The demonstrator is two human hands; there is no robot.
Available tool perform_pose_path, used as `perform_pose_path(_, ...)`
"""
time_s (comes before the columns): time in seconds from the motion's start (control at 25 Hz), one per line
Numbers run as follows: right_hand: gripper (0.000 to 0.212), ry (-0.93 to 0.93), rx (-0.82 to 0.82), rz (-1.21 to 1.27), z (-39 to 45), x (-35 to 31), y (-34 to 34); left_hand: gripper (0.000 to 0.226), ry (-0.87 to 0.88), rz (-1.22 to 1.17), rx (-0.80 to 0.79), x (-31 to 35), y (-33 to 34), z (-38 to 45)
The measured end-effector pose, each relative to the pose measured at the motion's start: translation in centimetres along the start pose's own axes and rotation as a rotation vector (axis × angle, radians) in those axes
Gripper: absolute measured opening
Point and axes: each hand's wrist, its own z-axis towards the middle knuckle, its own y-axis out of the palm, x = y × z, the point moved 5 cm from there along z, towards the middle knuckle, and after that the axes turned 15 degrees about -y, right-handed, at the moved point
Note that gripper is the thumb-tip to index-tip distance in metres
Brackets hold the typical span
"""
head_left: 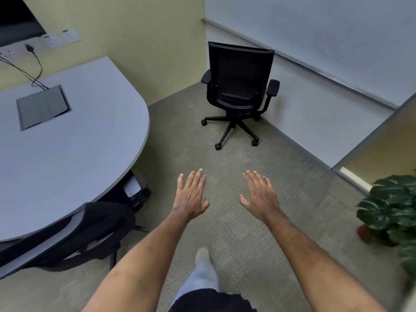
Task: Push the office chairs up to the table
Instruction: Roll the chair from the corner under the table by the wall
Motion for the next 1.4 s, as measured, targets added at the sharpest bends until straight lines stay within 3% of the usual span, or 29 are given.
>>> perform_pose_path(0.2, 0.076, 0.045, 0.032, 0.009, 4.8, 7.3, -0.7, 0.086, -0.023, -0.063, 0.026, 3.5, -2.4, 9.8)
perform_pose_path(0.68, 0.073, 0.153, 0.124, -0.023, 28.7, 26.9, -6.5, 0.085, 0.006, -0.087, 0.113, 8.3, -11.3, 41.6)
perform_pose_path(1.12, 0.072, 0.116, 0.244, -0.072, 51.3, 39.2, -12.8, 0.086, -0.013, -0.135, 0.234, 10.4, -18.6, 64.1)
perform_pose_path(1.4, 0.085, 0.051, 0.227, -0.111, 63.4, 45.4, -14.6, 0.093, 0.018, -0.180, 0.199, 12.9, -22.4, 77.6)
